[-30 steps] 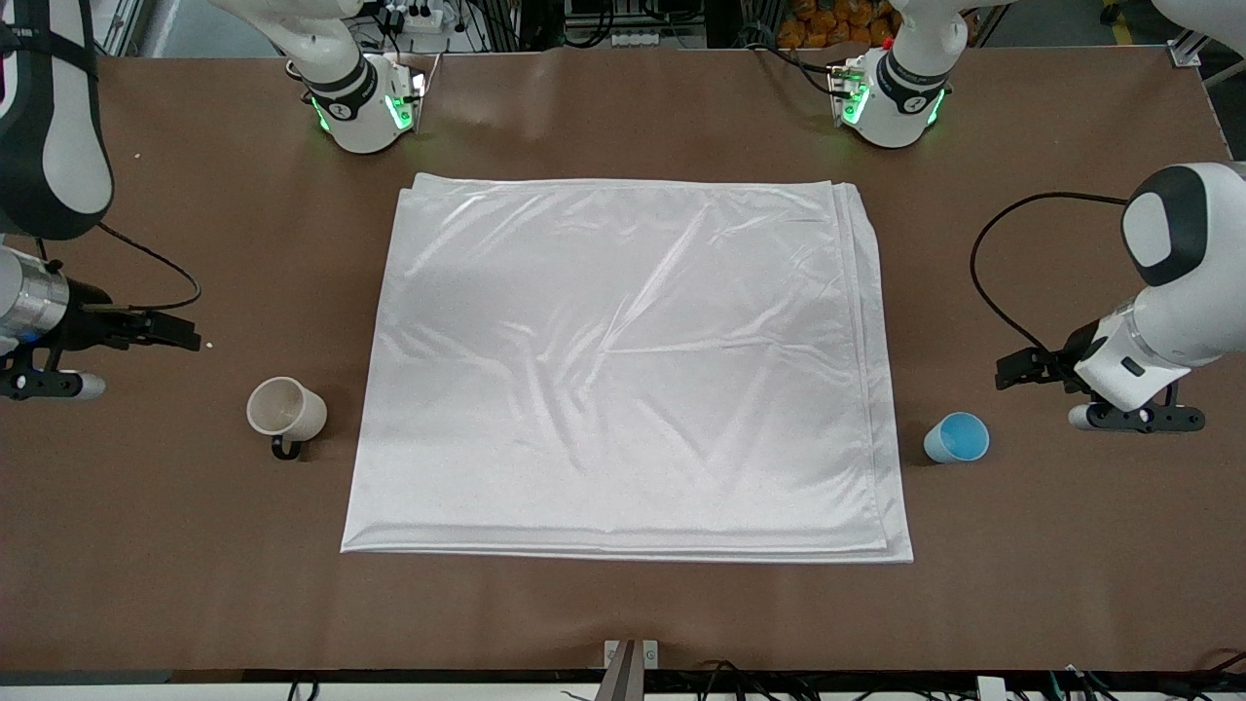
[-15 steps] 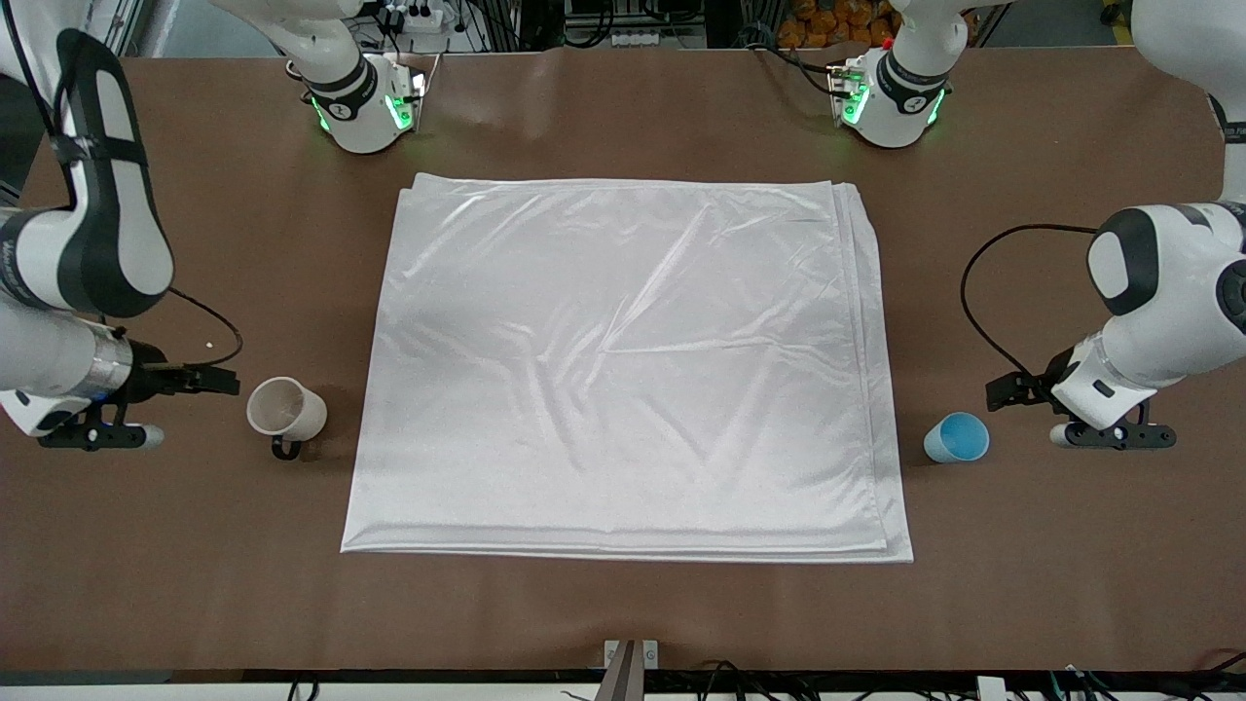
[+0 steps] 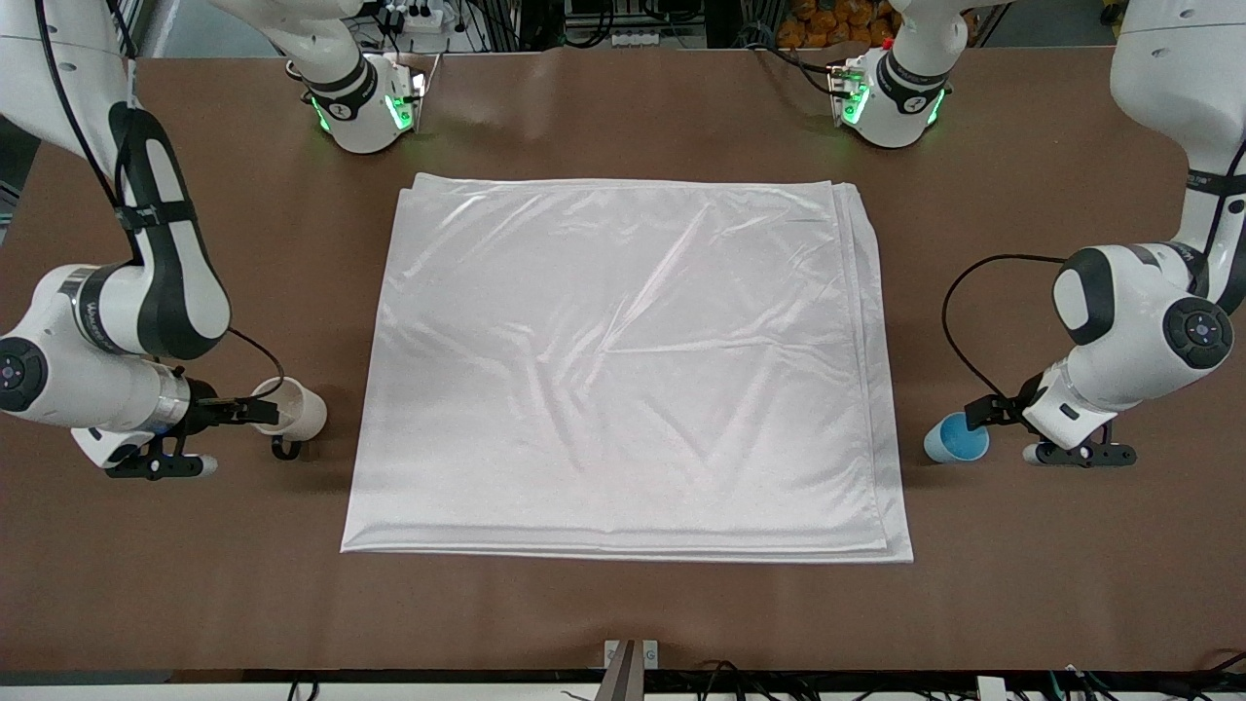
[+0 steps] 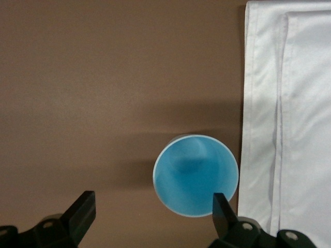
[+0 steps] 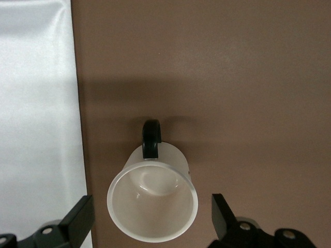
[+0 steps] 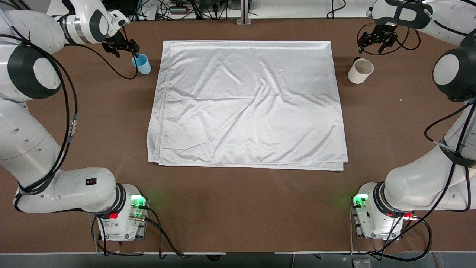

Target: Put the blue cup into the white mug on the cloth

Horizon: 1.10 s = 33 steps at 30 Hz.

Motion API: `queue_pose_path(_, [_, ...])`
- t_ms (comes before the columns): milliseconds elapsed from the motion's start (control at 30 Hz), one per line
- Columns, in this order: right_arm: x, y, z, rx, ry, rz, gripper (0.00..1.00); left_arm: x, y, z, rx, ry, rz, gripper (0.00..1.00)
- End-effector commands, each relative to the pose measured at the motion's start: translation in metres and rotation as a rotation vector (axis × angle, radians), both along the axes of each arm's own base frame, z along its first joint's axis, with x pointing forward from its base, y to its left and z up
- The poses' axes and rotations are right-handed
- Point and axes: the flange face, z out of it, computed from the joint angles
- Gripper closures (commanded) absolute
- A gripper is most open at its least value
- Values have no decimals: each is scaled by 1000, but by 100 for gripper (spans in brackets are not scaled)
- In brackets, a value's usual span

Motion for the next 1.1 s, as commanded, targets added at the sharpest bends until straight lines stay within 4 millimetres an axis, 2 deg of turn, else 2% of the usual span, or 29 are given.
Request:
queue_pose_path(0, [6, 0, -9, 9, -12, 5, 0, 3, 2, -14, 14, -15, -17, 0])
queue_pose_path(333, [11, 11, -31, 9, -21, 17, 0, 5, 7, -43, 8, -24, -11, 0])
queue_pose_path(600, [14, 11, -49, 9, -27, 16, 0, 6, 3, -50, 8, -16, -21, 1])
queue_pose_path(733, [15, 11, -57, 9, -30, 17, 0, 6, 2, -51, 15, -16, -30, 21])
queue_pose_path(867, [16, 10, -62, 9, -40, 18, 0, 8, 3, -55, 17, -23, -33, 47])
queue_pose_path(1067, [17, 6, -71, 9, -41, 12, 0, 8, 3, -64, 16, -29, -32, 73])
